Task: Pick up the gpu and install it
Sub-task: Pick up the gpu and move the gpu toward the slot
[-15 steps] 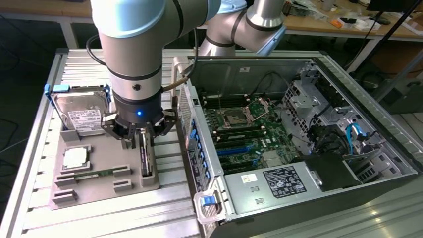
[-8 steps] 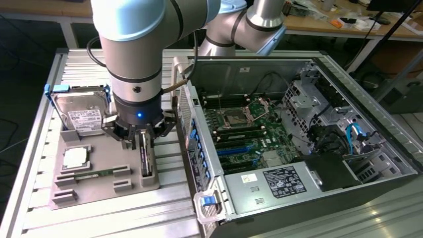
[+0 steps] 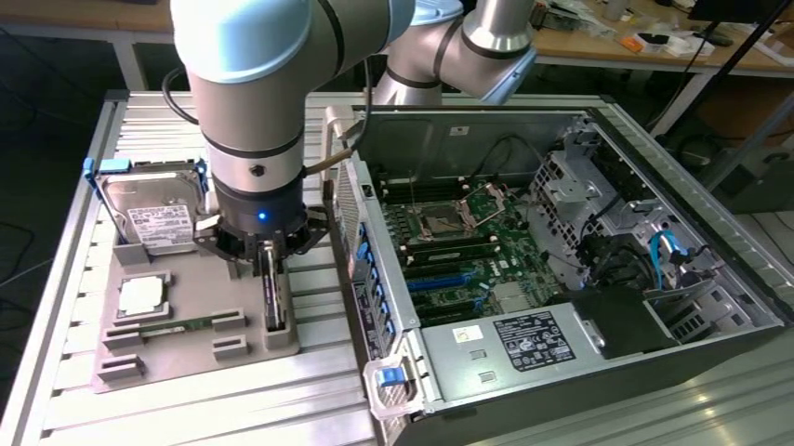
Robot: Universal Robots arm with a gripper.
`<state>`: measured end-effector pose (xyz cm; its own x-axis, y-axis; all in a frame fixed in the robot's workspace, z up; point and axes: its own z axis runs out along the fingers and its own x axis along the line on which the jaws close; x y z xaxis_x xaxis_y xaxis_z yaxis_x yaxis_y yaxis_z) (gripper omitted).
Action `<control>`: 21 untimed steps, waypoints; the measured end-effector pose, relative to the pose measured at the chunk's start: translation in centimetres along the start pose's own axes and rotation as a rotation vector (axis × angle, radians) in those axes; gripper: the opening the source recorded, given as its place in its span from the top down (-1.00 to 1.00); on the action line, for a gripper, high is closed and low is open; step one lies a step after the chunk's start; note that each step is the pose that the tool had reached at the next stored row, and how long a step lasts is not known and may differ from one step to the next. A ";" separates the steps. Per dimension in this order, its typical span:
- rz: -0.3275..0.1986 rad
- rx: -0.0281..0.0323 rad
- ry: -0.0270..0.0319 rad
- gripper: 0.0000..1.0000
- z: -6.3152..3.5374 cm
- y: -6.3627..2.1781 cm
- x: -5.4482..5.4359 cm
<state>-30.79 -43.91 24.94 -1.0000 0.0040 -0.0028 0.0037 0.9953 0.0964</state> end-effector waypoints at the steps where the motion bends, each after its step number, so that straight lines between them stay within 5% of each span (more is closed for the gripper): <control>1: 0.000 -0.0059 0.0000 0.29 0.01 0.00 0.0; 4: 0.000 -0.0171 0.0001 0.47 0.01 0.01 0.0; 21: 0.000 -0.0106 0.0001 0.47 0.02 0.00 0.0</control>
<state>-30.79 -43.91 24.92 -1.0000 0.0040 -0.0027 0.0037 0.9943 0.1070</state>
